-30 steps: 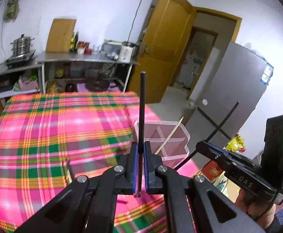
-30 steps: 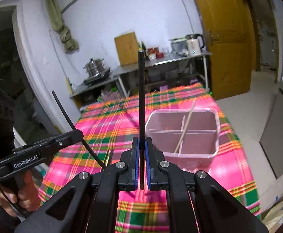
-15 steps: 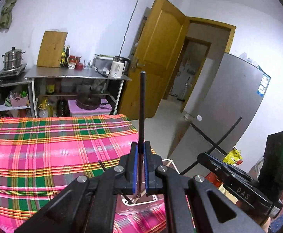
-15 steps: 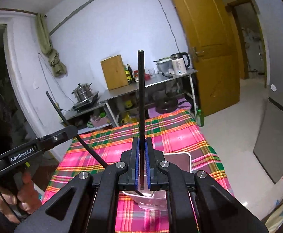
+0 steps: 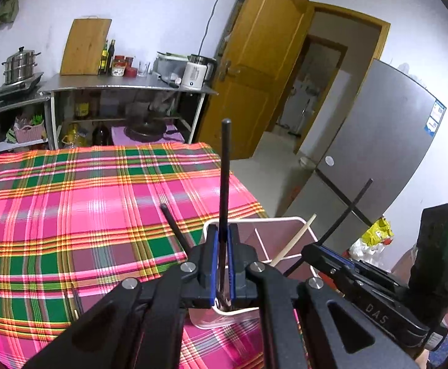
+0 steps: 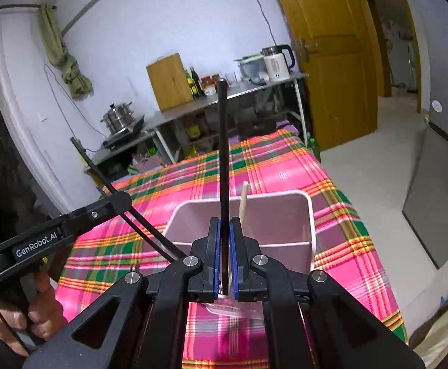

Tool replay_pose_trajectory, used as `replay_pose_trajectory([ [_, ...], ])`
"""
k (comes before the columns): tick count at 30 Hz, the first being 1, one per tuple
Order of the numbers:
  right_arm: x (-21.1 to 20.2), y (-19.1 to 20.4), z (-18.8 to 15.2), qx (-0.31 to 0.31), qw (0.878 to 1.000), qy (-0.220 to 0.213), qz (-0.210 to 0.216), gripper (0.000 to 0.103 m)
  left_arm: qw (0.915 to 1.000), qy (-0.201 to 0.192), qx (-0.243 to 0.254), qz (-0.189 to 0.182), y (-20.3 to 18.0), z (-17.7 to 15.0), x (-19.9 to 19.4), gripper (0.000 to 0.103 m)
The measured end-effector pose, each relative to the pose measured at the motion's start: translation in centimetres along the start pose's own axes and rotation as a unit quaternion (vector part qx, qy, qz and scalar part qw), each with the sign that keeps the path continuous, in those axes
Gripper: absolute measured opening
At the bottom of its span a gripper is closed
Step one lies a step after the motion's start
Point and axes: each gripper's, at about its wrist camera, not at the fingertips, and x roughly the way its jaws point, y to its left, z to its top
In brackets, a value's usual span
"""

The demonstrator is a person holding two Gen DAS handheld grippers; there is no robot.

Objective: Organize utensils
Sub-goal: 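Open both tools to drop the chopsticks into the holder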

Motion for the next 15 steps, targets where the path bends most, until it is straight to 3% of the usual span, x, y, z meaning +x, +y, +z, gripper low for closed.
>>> replay_pose_trajectory([
  [5, 0.8, -0.2, -0.8, 0.006, 1.000, 0.016, -0.003, 0.006, 0.9999, 0.013, 0.001, 0.002, 0.2, -0.7, 0.5, 0.007],
  [9, 0.7, -0.3, -0.7, 0.007, 1.000, 0.018, -0.014, 0.008, 0.9999, 0.010, 0.003, 0.000, 0.0, -0.7, -0.1, 0.022],
  [15, -1.4, 0.0, -0.4, 0.006, 1.000, -0.015, -0.023, 0.025, 0.9997, -0.020, 0.013, -0.005, -0.4, -0.4, -3.1, 0.026],
])
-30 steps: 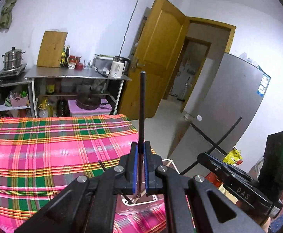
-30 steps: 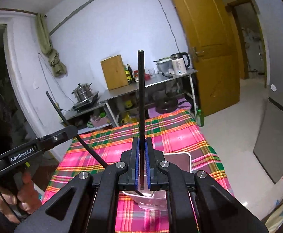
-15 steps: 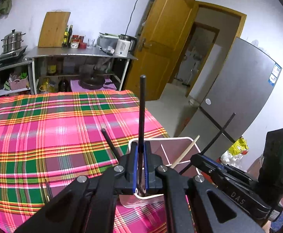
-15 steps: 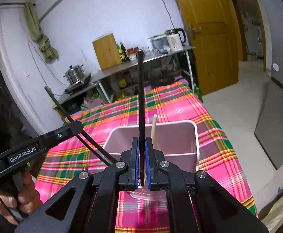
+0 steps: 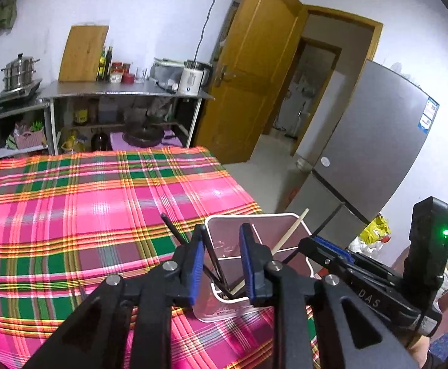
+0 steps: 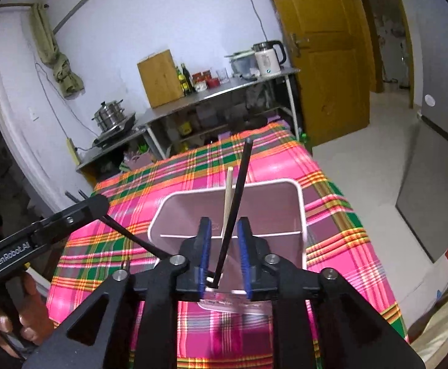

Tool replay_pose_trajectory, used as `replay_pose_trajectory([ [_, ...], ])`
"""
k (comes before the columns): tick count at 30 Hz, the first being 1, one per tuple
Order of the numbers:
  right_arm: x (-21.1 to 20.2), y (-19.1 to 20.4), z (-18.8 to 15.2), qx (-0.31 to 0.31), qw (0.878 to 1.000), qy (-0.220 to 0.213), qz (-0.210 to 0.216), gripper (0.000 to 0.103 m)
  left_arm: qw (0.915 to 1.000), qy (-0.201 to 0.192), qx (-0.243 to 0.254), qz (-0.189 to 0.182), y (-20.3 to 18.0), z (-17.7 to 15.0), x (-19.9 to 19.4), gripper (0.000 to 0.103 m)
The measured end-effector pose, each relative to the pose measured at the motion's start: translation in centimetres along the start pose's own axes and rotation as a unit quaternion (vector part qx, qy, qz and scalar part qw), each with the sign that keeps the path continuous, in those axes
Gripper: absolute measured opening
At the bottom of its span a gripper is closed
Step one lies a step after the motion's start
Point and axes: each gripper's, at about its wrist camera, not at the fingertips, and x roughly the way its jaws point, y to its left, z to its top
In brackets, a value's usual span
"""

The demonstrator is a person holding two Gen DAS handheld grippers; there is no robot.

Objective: Organize utensils
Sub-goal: 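Open both tools to drop the chopsticks into the holder, then move both tools back over the remaining chopsticks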

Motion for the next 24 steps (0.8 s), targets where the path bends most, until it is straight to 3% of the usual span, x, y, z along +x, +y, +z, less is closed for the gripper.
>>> replay_pose_trajectory([
  [5, -1.9, 0.1, -0.3, 0.001, 1.000, -0.019, -0.001, 0.027, 0.9996, -0.029, -0.001, 0.002, 0.5, 0.0, -3.1, 0.039],
  [13, -4.8, 1.3, -1.4, -0.009, 0.999, -0.040, 0.008, 0.027, 0.9976, -0.055, -0.014, 0.040, 3.2, -2.1, -7.3, 0.039],
  [18, -4.9, 3.0, -3.1, -0.031, 0.999, -0.019, 0.039, 0.027, 0.9959, -0.047, -0.034, 0.069, 5.9, -4.7, -8.5, 0.039],
  [24, -2.9, 5.6, -6.4, -0.062, 0.996, 0.032, 0.061, 0.027, 0.9921, -0.008, -0.069, 0.104, 9.3, -8.8, -7.9, 0.039],
])
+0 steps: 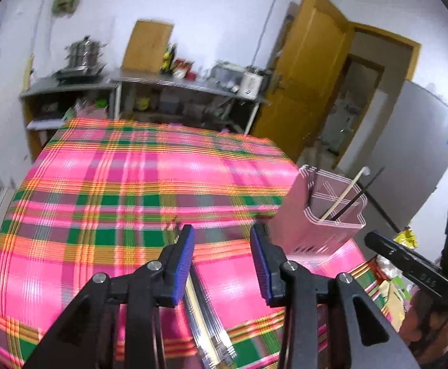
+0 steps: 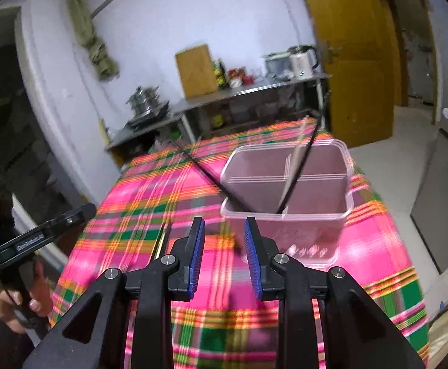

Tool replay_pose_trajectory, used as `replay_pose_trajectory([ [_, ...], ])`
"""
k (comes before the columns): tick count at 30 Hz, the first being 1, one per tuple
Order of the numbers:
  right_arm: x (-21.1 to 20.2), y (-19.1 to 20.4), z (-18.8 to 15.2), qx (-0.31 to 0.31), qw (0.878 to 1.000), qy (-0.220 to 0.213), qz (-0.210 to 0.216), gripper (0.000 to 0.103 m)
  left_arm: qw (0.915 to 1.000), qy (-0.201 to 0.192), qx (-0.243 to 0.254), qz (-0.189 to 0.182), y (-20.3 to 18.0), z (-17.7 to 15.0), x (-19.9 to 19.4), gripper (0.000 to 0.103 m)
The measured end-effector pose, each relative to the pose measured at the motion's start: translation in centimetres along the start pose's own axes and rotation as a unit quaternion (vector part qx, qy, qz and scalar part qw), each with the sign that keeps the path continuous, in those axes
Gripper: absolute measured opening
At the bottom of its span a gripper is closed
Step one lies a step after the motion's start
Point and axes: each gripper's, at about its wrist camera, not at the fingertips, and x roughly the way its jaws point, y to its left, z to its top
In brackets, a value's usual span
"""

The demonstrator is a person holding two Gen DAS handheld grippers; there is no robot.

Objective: Organize utensils
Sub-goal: 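Move both tools back over the remaining chopsticks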

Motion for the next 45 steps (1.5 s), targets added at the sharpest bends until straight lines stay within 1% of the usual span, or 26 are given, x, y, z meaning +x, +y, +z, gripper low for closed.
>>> replay_pose_trajectory([
  [5, 2.0, 0.9, -2.0, -0.010, 0.999, 0.036, 0.013, 0.027, 0.9990, 0.032, -0.017, 0.025, 2.0, -2.7, 1.5, 0.039],
  [11, 4.2, 1.8, -3.9, -0.019, 0.997, 0.072, 0.023, 0.027, 0.9968, 0.065, -0.019, 0.042, 2.5, -5.3, 3.5, 0.039],
  [21, 6.4, 2.6, -5.1, -0.028, 0.994, 0.104, 0.034, 0.027, 0.9921, 0.103, -0.017, 0.070, 3.6, -6.5, 7.8, 0.039],
  [27, 7.4, 2.5, -5.3, -0.026, 0.992, 0.115, 0.036, 0.027, 0.9899, 0.117, -0.010, 0.081, 3.8, -6.9, 9.4, 0.039],
  [31, 7.9, 2.4, -5.3, -0.026, 0.992, 0.119, 0.036, 0.027, 0.9902, 0.110, 0.001, 0.086, 3.6, -6.9, 9.8, 0.039],
  [33, 8.2, 2.5, -5.3, -0.026, 0.992, 0.122, 0.036, 0.027, 0.9903, 0.107, 0.005, 0.089, 3.5, -6.9, 9.9, 0.042],
  [36, 8.5, 2.7, -5.3, -0.027, 0.991, 0.125, 0.037, 0.027, 0.9899, 0.104, 0.015, 0.095, 3.2, -6.9, 10.1, 0.042],
  [41, 8.9, 3.0, -5.5, -0.029, 0.990, 0.129, 0.038, 0.027, 0.9904, 0.099, 0.017, 0.095, 3.5, -6.8, 10.1, 0.042],
  [44, 9.1, 3.3, -5.4, -0.033, 0.990, 0.131, 0.038, 0.027, 0.9897, 0.097, 0.023, 0.103, 3.5, -6.9, 10.1, 0.041],
  [45, 9.2, 3.4, -5.4, -0.035, 0.990, 0.131, 0.039, 0.027, 0.9896, 0.096, 0.024, 0.104, 3.5, -7.0, 10.0, 0.038],
])
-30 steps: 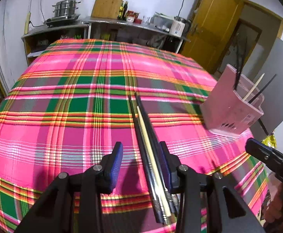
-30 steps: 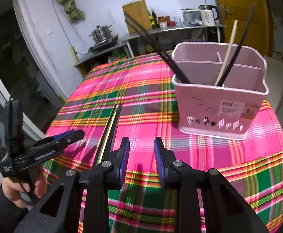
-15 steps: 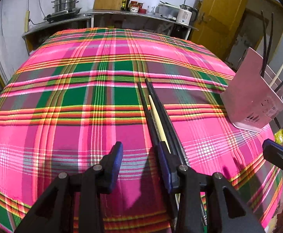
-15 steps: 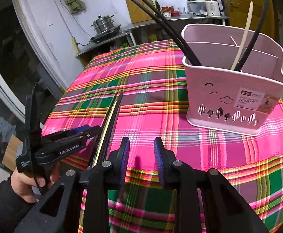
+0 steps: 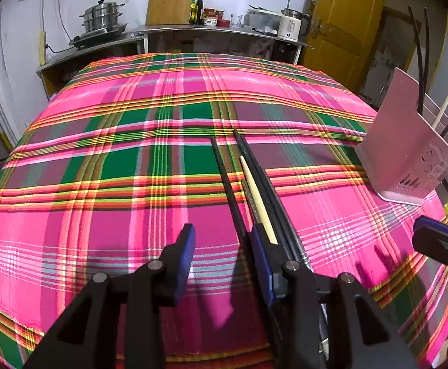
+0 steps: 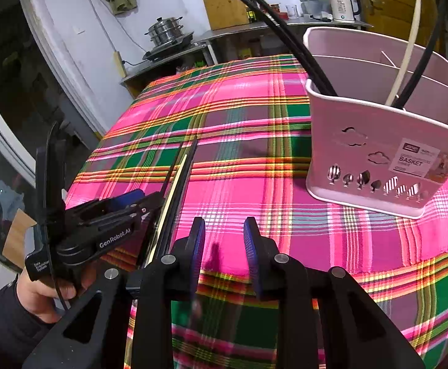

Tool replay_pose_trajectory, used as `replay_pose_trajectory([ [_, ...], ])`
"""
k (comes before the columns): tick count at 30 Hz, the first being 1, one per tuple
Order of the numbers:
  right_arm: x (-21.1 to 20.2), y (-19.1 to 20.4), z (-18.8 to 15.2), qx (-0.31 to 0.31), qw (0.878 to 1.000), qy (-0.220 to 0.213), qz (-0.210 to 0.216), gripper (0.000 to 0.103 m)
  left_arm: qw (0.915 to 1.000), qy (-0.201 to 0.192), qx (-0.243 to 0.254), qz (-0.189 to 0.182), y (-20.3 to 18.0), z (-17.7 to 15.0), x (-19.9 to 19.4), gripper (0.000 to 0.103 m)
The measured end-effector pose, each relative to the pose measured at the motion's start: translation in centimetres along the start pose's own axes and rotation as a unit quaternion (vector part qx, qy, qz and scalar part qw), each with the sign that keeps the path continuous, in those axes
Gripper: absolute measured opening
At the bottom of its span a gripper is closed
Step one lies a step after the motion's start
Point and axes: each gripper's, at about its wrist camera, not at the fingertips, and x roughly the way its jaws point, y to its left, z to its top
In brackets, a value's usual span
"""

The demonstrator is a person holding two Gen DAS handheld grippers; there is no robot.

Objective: Organize utensils
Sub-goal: 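Close the left tool on a black chopstick while the right tool grasps another chopstick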

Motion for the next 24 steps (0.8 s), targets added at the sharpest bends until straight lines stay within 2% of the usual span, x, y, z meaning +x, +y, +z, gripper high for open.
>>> replay_pose_trajectory([
  [2, 0.3, 0.1, 0.1, -0.002, 1.000, 0.002, 0.000, 0.027, 0.9998, 0.000, 0.008, 0.019, -0.1, -0.1, 0.0, 0.027],
  [3, 0.4, 0.2, 0.2, -0.003, 1.000, 0.004, 0.000, 0.027, 0.9996, 0.000, 0.012, 0.027, 0.0, -0.2, -0.1, 0.025],
  [11, 3.4, 2.1, 1.1, -0.018, 1.000, 0.020, 0.016, 0.027, 0.9999, 0.005, -0.008, 0.013, 1.9, -0.5, -0.6, 0.015],
  [16, 6.3, 3.7, 1.7, -0.031, 0.999, 0.038, 0.023, 0.027, 0.9996, 0.007, -0.026, 0.003, 3.1, -0.6, -0.8, 0.015],
  [24, 9.5, 4.1, 2.3, -0.039, 0.997, 0.059, 0.008, 0.023, 0.9993, 0.005, -0.035, -0.011, 3.7, -0.8, -0.9, 0.015],
])
